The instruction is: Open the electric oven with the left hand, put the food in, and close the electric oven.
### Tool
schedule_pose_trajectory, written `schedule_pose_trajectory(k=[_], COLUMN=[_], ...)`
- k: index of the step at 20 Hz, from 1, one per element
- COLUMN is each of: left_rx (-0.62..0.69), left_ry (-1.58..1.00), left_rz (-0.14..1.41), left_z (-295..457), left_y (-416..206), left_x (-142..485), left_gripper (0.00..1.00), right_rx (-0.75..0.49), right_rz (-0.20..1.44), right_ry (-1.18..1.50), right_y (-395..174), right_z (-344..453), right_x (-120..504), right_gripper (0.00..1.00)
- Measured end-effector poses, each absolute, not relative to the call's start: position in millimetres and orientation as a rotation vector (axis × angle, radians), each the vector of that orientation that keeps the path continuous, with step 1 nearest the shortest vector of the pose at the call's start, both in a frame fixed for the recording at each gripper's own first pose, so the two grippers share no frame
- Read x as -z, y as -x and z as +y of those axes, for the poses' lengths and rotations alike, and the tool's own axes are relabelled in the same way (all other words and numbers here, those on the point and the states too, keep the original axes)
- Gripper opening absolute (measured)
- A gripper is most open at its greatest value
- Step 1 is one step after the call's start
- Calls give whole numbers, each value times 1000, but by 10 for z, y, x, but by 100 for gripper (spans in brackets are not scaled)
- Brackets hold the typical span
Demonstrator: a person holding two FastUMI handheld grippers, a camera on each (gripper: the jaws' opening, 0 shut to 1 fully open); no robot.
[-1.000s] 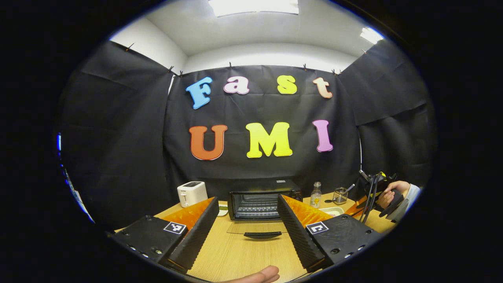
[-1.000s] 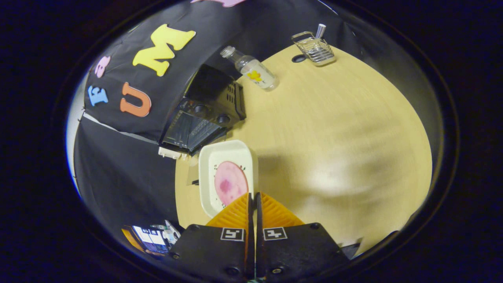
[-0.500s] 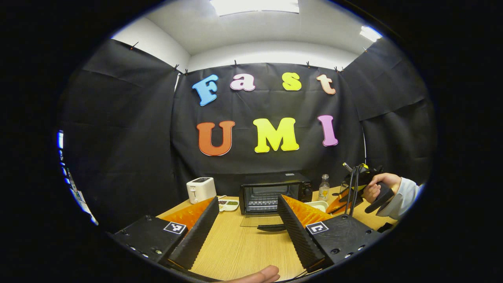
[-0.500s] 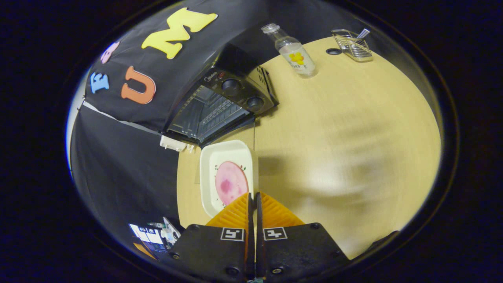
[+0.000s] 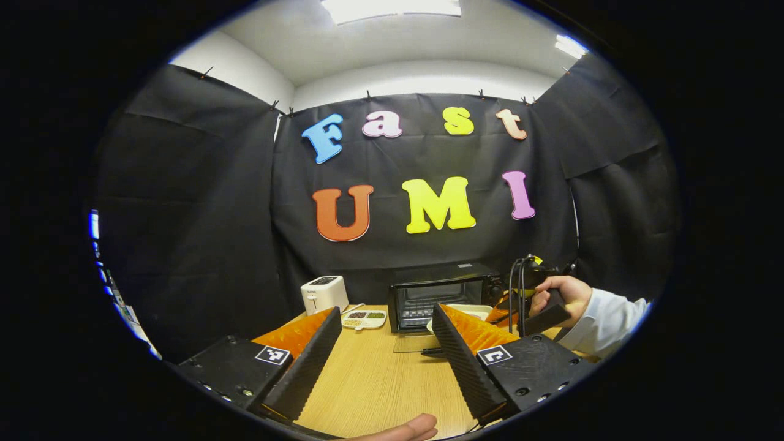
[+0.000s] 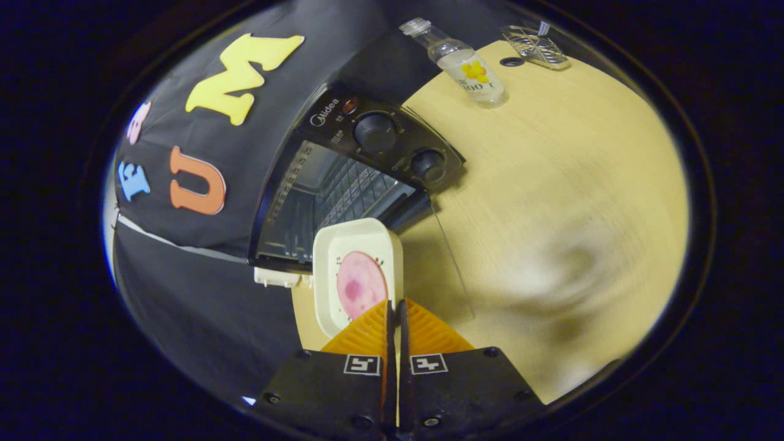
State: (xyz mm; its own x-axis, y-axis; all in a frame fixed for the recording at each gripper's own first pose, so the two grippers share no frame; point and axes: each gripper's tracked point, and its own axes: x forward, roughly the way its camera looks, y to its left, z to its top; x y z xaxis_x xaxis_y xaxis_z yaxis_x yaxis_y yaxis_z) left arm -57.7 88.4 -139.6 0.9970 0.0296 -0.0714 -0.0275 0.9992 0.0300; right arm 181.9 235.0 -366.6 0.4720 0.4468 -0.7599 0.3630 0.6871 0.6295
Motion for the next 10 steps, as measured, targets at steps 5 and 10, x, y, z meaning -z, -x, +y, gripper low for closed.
schedule_pose_trajectory(k=[5, 10], left_rx=[-32, -29], left_ry=[-19, -14], left_rz=[95, 116], left_z=[1051, 1158], left_y=[389, 249], left_x=[1563, 1721], left_gripper=[95, 95], right_rx=[59, 171], right_rz=[1001, 857], right_ry=[-989, -1053], right_y=[-2267, -2708], right_z=[2626, 2688], right_x=[3725, 3801], right_gripper=[5, 1])
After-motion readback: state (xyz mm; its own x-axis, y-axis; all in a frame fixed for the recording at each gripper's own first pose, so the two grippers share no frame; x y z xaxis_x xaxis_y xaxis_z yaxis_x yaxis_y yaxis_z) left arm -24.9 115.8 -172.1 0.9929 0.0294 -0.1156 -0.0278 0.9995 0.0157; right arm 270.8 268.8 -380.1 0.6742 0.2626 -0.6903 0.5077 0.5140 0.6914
